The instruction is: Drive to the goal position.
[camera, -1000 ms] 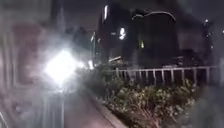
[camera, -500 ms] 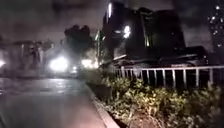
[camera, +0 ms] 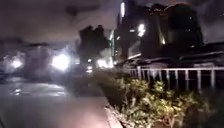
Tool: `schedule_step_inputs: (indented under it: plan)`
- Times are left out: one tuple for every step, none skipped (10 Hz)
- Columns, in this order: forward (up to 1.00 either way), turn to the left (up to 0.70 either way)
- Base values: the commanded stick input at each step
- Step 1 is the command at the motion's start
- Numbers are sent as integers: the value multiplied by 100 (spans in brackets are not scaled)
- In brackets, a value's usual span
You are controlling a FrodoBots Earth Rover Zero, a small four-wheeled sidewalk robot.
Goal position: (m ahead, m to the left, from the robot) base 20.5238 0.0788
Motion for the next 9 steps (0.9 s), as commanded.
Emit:
schedule_step_inputs:
  plan:
    - [45,0]
    - [45,15]
    - [45,23]
    - [45,27]
    - [45,27]
    - [45,27]
    - [45,27]
    - [45,27]
    - [45,19]
